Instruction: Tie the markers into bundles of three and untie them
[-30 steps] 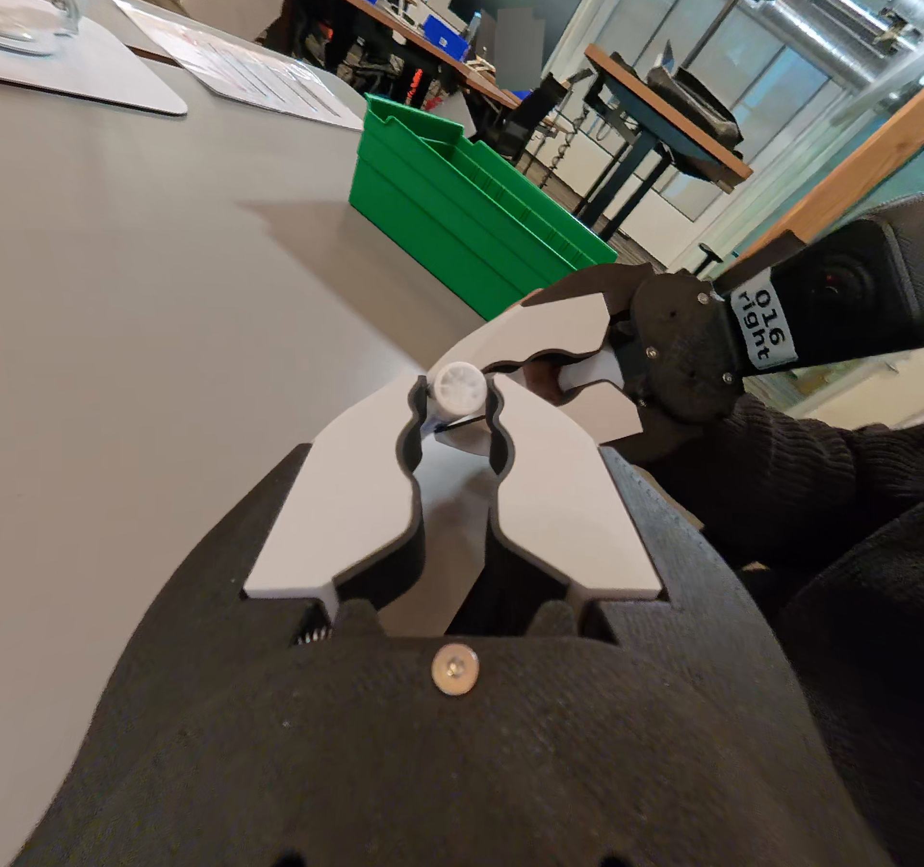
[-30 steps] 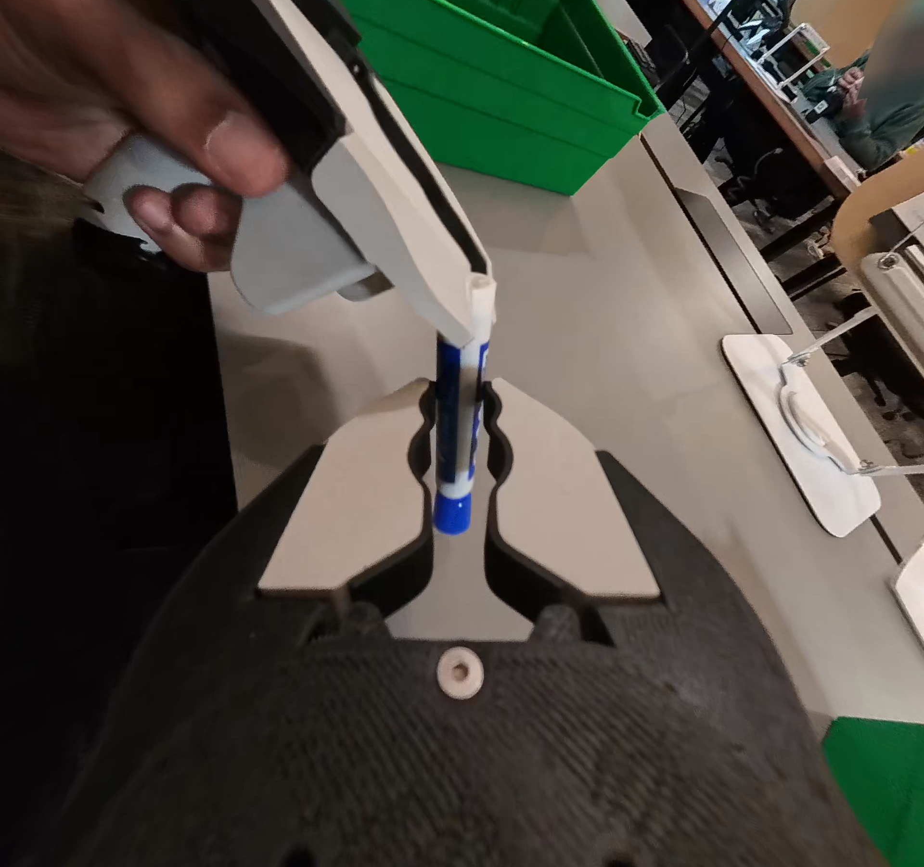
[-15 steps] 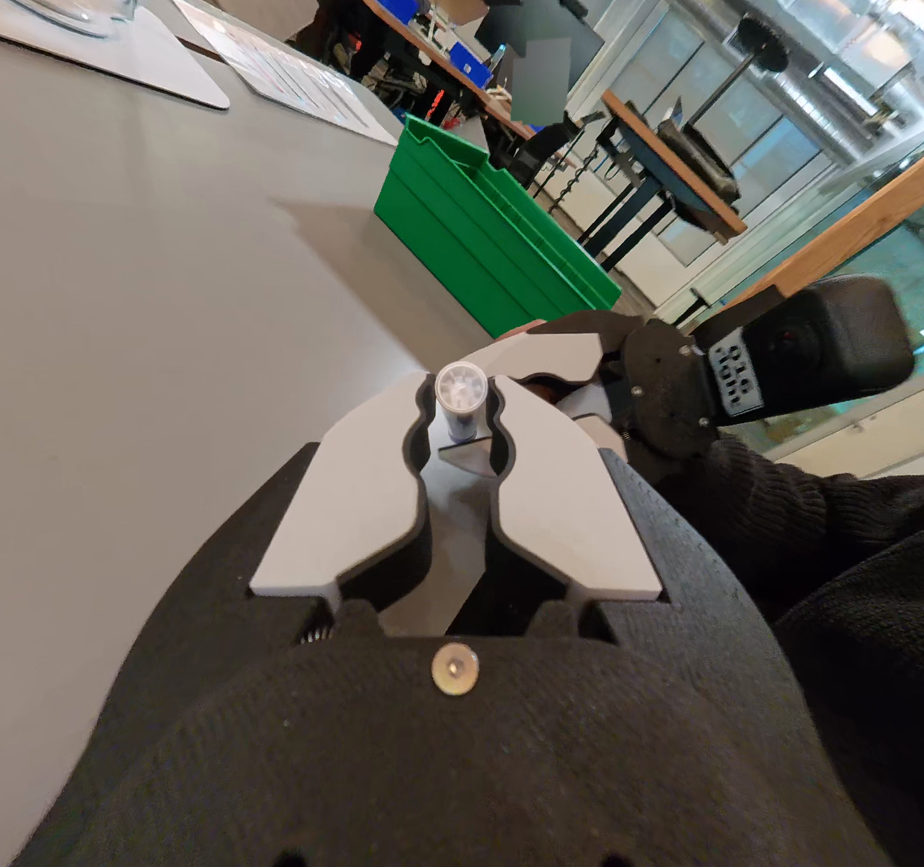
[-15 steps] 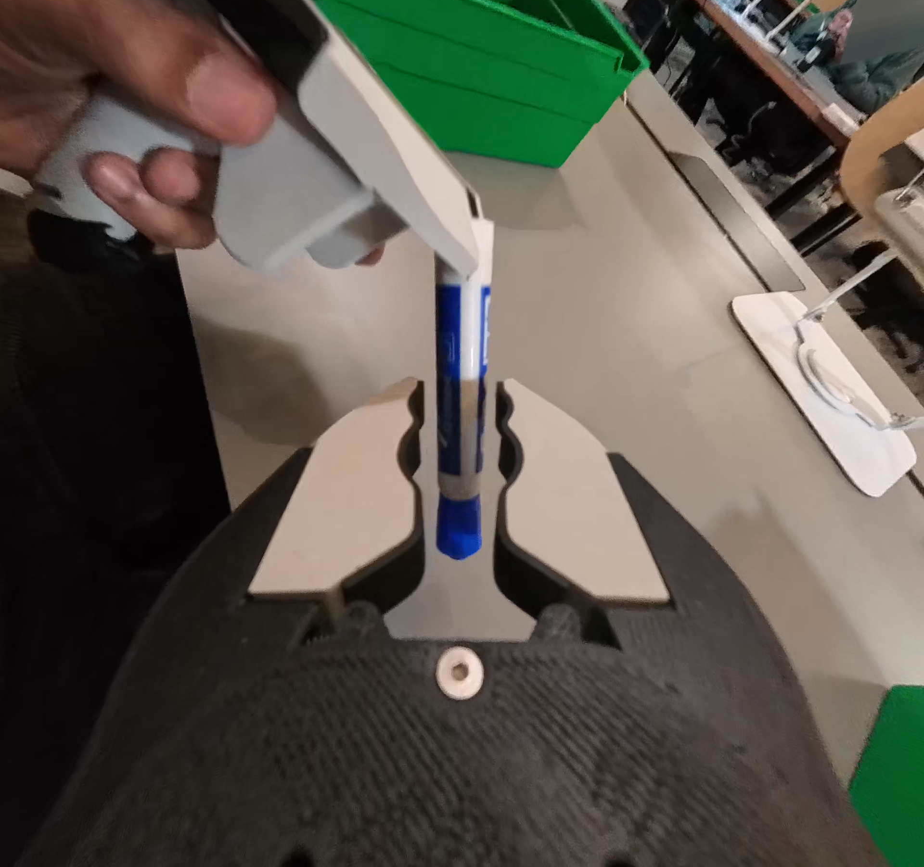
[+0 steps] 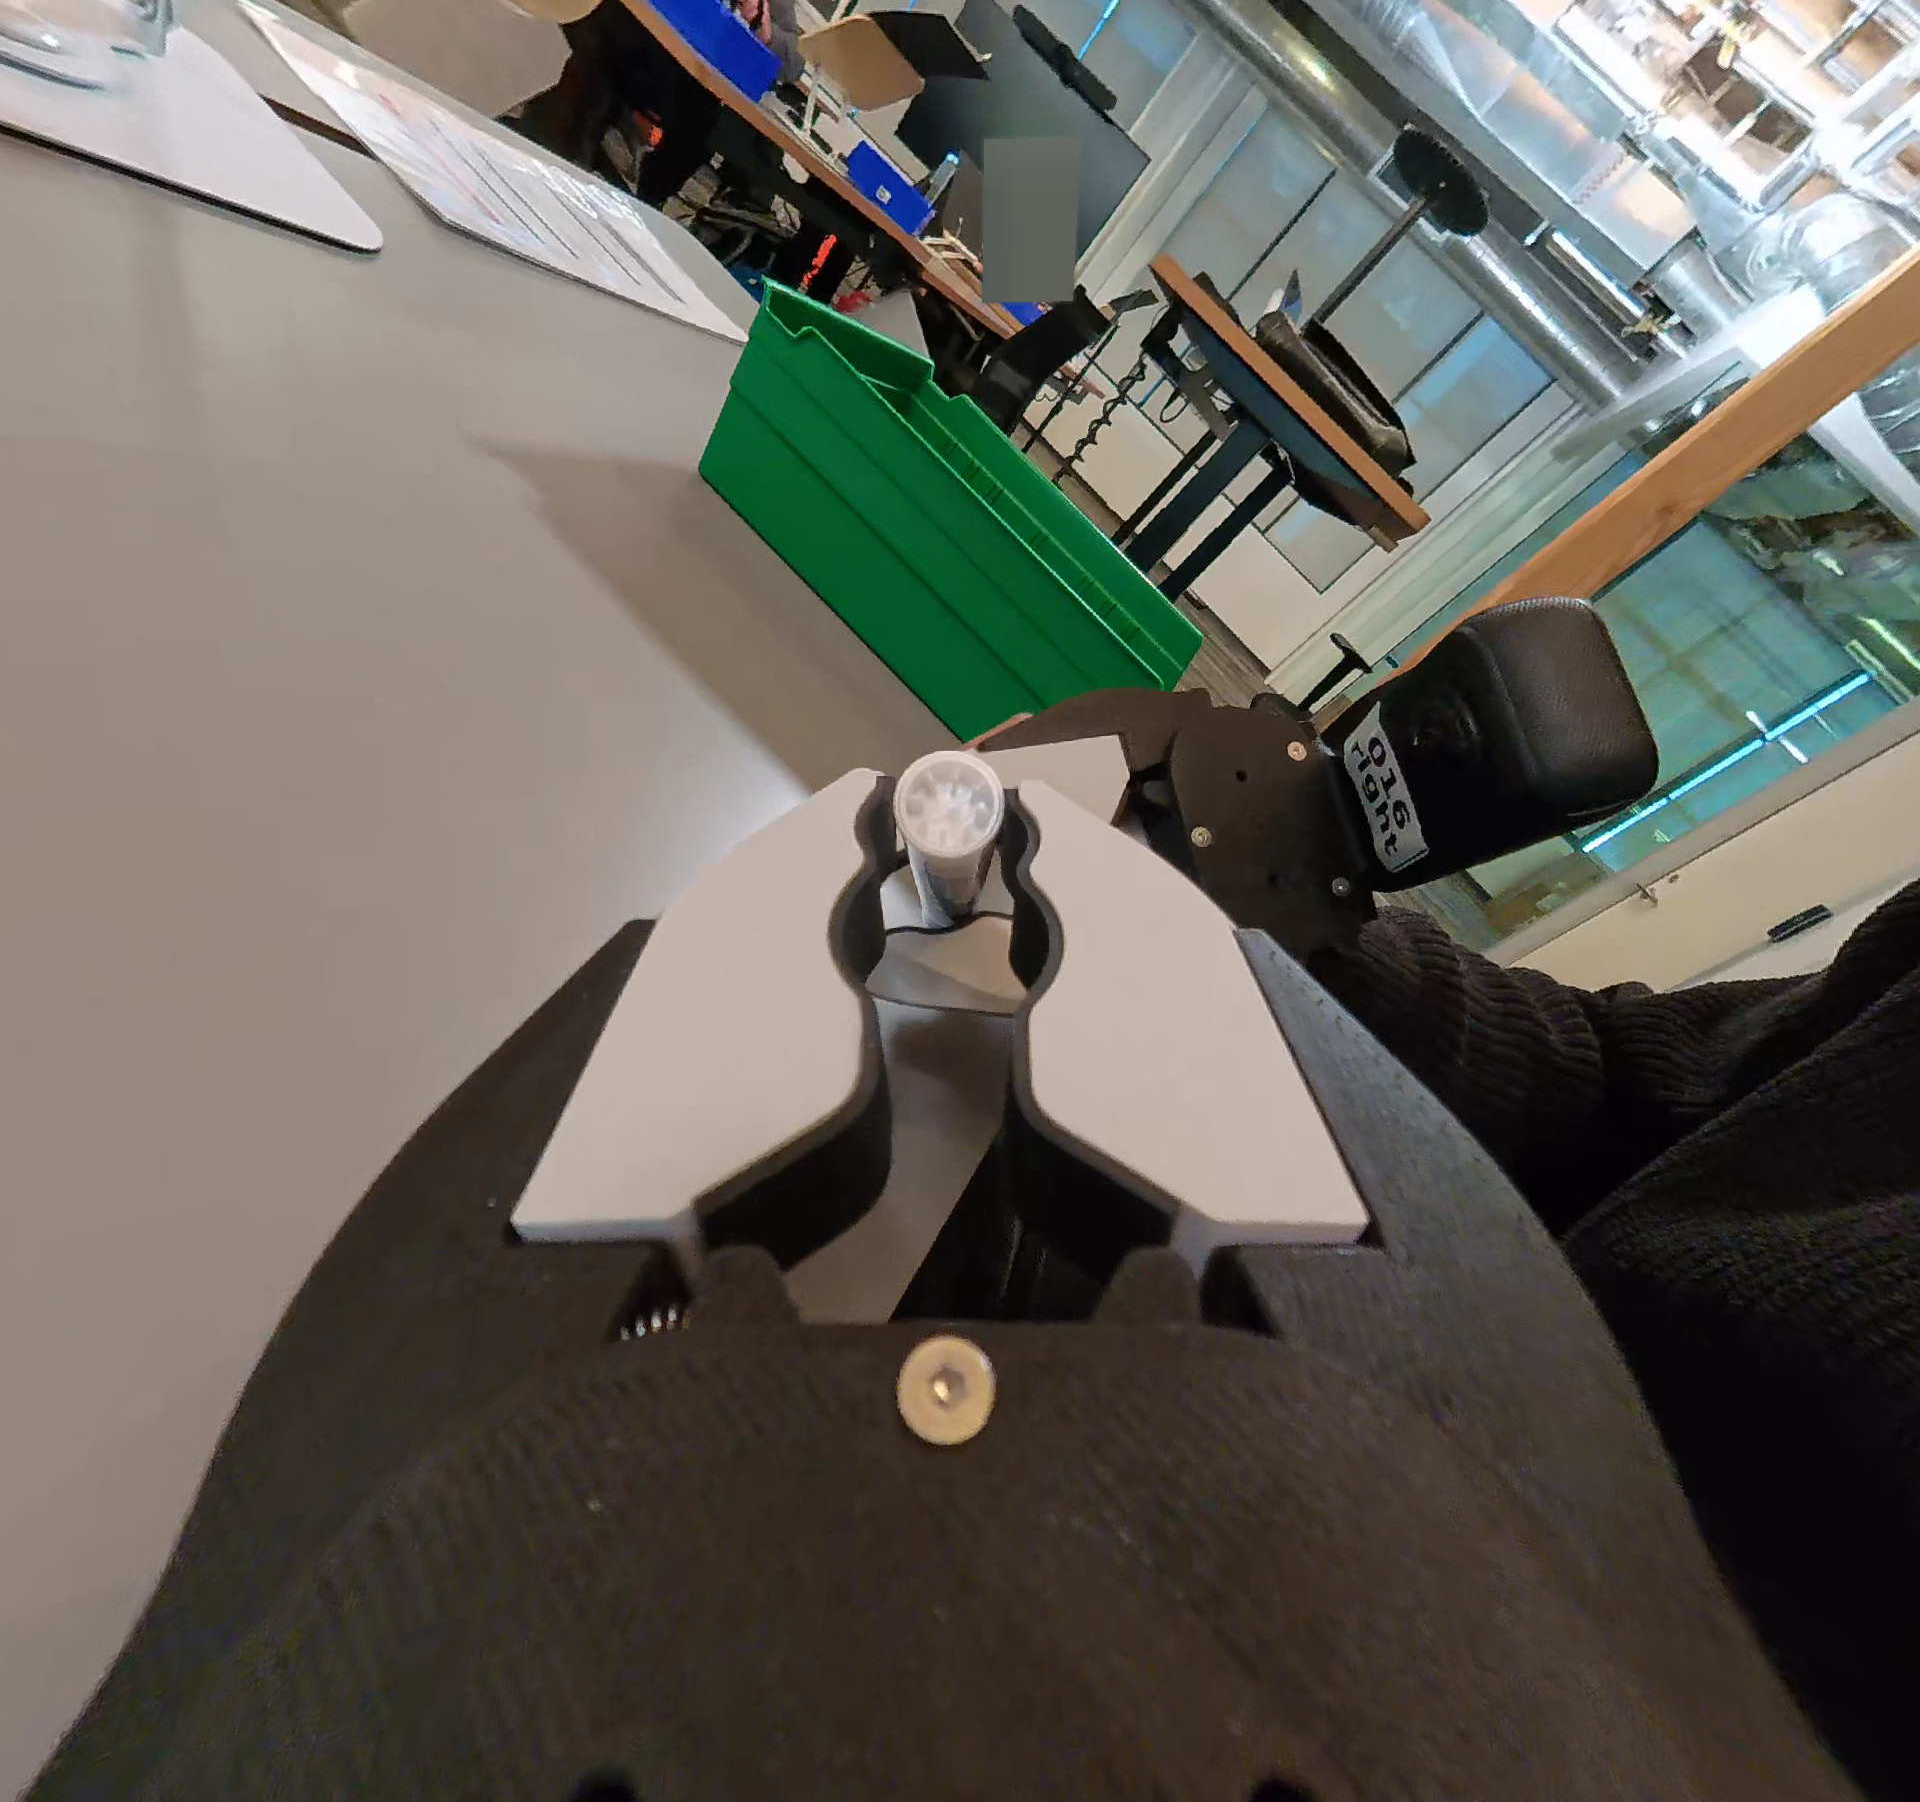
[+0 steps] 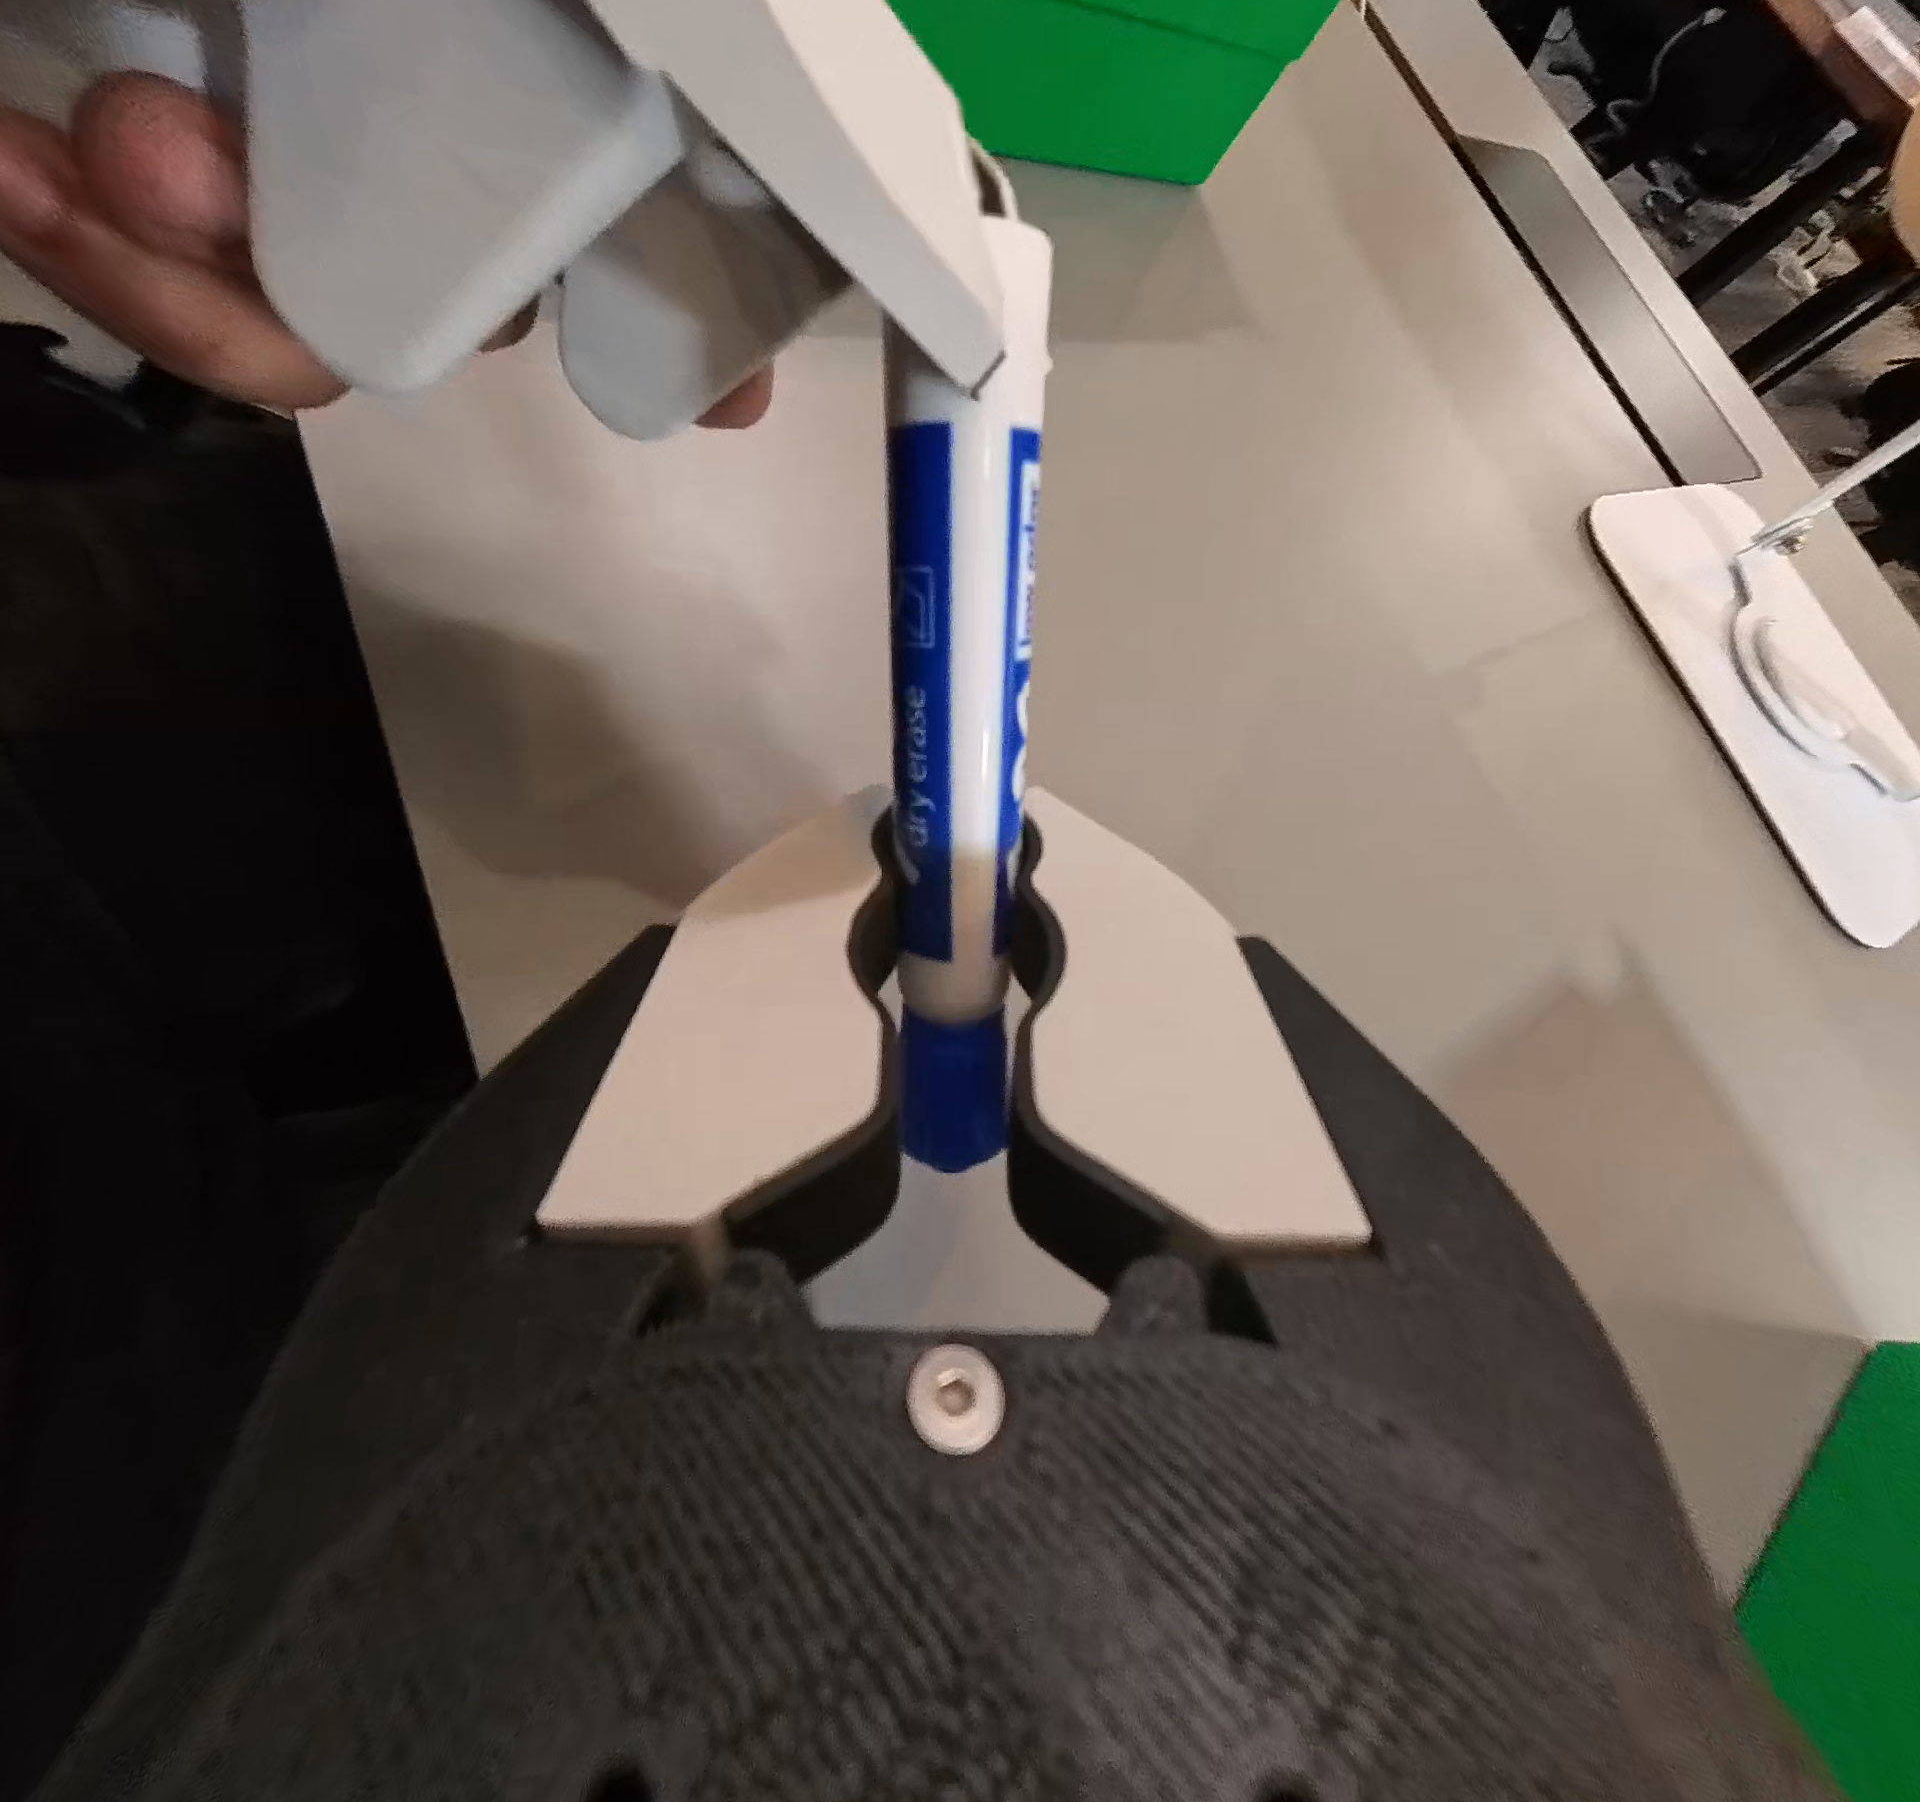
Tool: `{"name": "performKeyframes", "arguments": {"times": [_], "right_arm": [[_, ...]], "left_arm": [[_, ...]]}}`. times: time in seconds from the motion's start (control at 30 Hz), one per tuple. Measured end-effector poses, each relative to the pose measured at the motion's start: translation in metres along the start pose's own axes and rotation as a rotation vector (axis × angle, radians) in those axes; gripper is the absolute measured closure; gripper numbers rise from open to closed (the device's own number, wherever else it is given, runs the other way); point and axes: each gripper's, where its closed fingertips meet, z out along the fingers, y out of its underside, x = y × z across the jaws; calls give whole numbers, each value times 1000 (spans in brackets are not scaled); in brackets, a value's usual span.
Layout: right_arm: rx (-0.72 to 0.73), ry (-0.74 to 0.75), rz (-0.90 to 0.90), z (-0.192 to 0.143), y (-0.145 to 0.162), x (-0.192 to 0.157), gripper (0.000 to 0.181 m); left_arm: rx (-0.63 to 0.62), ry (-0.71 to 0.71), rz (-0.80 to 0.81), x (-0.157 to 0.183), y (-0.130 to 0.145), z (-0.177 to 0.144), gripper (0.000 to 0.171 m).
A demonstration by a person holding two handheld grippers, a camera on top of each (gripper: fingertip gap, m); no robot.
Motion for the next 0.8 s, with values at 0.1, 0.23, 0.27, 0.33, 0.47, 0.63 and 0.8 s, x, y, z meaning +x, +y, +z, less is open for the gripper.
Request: {"name": "performKeyframes", "arguments": {"times": [0.1, 0.23, 0.27, 0.33, 0.47, 0.63, 0.8], "right_arm": [[-6, -11, 4, 0, -1, -1, 163], [-20, -44, 38, 2, 1, -4, 164], [-25, -44, 40, 2, 2, -4, 164], [-29, -33, 28, 3, 3, -3, 164], [-32, -27, 22, 3, 5, -3, 168], [-20, -37, 20, 1, 2, -3, 167], [-17, -81, 55, 0, 1, -6, 168]], "left_arm": [[13, 4, -8, 0, -2, -1, 153], [9, -19, 41, 1, -1, 0, 152], [3, -26, 66, 2, 0, 1, 152], [-4, -39, 118, 4, 1, 2, 152], [-21, -68, 172, 3, 3, 3, 152], [-4, -52, 136, 3, 0, 1, 152], [8, -31, 63, 0, -1, 0, 152]]}}
